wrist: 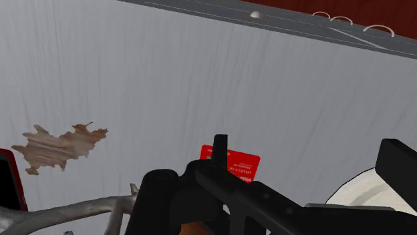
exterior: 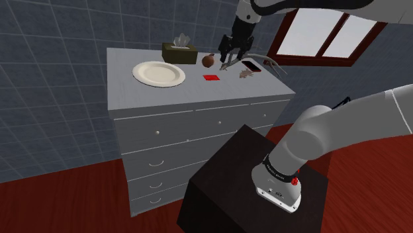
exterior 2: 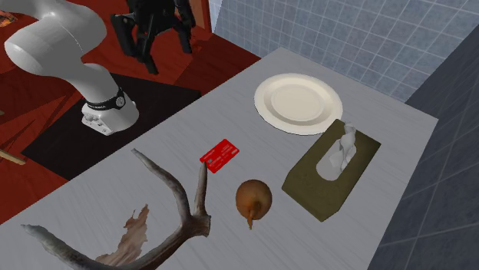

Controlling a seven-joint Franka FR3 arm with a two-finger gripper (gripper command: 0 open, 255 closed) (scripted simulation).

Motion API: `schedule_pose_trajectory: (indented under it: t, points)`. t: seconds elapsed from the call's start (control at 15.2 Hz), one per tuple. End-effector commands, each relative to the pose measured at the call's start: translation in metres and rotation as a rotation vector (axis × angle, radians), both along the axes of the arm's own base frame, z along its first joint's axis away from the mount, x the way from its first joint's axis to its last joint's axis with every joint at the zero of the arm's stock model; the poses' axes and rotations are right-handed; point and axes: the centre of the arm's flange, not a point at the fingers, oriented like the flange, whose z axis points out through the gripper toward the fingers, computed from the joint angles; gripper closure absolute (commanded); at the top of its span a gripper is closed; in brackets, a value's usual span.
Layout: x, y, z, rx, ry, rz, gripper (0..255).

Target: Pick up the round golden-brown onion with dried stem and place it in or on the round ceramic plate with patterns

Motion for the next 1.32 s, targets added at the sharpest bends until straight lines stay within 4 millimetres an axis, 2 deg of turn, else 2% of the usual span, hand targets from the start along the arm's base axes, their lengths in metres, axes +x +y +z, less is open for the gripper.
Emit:
schedule_pose_trajectory:
  t: [0.0,0.53,1.12,1.25]
  points:
    - [0.015,-0.012,-0.013,0.009,-0.033,-0.037,0]
    - [0.078,-0.066,-0.061,0.044,-0.148,-0.18,0]
    - [0.146,-0.135,-0.11,0.085,-0.278,-0.34,0]
    - [0.148,-0.137,-0.115,0.085,-0.28,-0.343,0]
